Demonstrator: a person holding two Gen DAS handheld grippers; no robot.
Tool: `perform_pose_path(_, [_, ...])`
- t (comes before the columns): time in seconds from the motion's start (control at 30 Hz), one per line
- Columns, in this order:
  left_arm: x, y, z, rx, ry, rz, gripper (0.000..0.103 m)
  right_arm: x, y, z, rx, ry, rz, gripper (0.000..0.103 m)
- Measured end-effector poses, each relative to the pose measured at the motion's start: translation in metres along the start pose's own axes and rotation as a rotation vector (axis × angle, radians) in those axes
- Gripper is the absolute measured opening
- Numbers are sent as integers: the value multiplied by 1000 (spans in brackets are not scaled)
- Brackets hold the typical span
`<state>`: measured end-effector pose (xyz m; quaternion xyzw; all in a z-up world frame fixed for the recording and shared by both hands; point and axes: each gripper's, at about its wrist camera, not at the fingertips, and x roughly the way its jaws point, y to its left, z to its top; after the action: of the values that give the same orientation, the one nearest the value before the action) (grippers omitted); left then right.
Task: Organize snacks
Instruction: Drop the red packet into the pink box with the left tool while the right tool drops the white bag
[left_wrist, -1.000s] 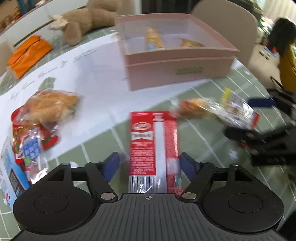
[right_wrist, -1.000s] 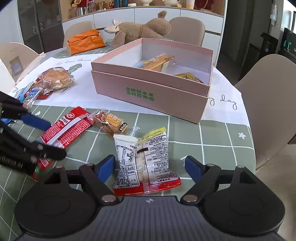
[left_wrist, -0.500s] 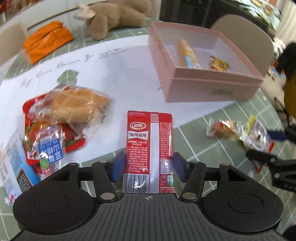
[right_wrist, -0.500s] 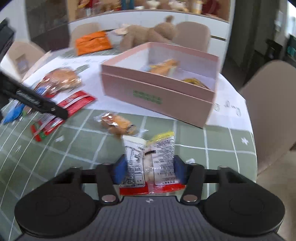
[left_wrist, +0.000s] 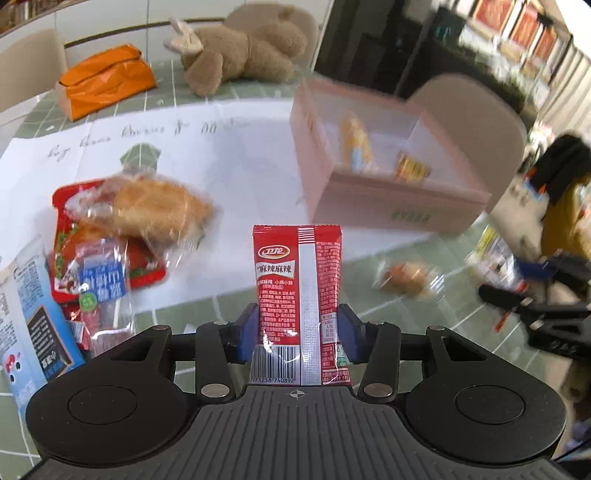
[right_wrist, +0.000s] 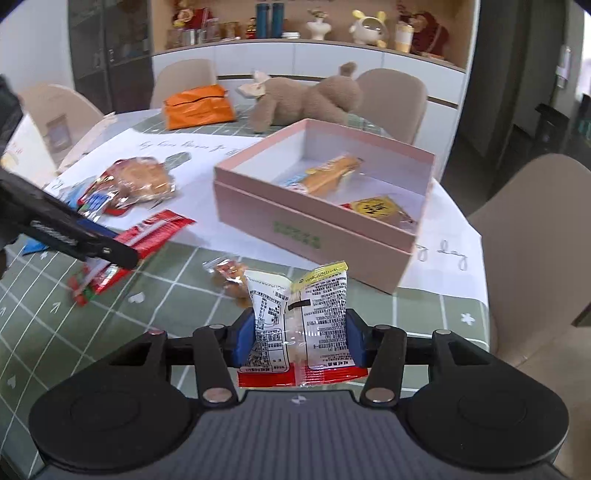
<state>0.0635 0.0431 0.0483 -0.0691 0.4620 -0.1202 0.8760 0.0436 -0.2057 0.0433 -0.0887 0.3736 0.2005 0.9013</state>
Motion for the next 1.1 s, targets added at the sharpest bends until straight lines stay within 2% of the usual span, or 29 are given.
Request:
perform_pose_path(0.1, [-30,-9,26,-29,-89,-95,50,-10,-7,7,21,-34,0,50])
perform_pose_path(0.23, [-67,-30,89,7,-225,-232,53,-47,-20,46,12,-198,3,50])
perform_pose_path(0.33, [-64,-39,148,-34,-235,-333,60,-66,-28,89,-5,-303,-36,50])
perform_pose_path(0.4, [-41,-36,179,-96,-190,-386,58,-62,-34,118,-9,-328,-62,53])
perform_pose_path(0.43, [-29,-32,186,-116,-175,-371,57,-55,-37,129,-12,-324,-67,58])
perform_pose_path(0.47, [-17,-29,188,-128,-160,-322,56,-42,-41,139,-13,-307,-65,71])
perform_pose_path(0.5, [-8,-26,186,-129,-147,-262,55,-30,-45,145,-4,-283,-66,75])
perform_pose_path(0.53, [-2,-21,180,-128,-139,-212,55,-19,-50,147,9,-254,-73,75])
perform_pose_path(0.6, [2,-5,158,-133,-143,-176,55,2,-54,143,27,-179,-80,75])
perform_pose_path(0.73, [-2,28,106,-189,-120,-89,55,6,-52,105,33,-139,-35,75])
perform_pose_path(0.83, [-13,40,64,-144,-82,-7,55,11,-41,77,45,-80,22,75])
perform_pose_path(0.97, [-31,58,14,-59,-51,172,55,26,-15,39,28,25,103,75])
perform_pose_path(1.03, [-45,72,-3,-93,-70,243,55,37,5,24,-8,64,108,75])
perform_pose_path(1.1, [-56,90,-13,-181,-102,276,55,46,23,13,-43,84,128,75])
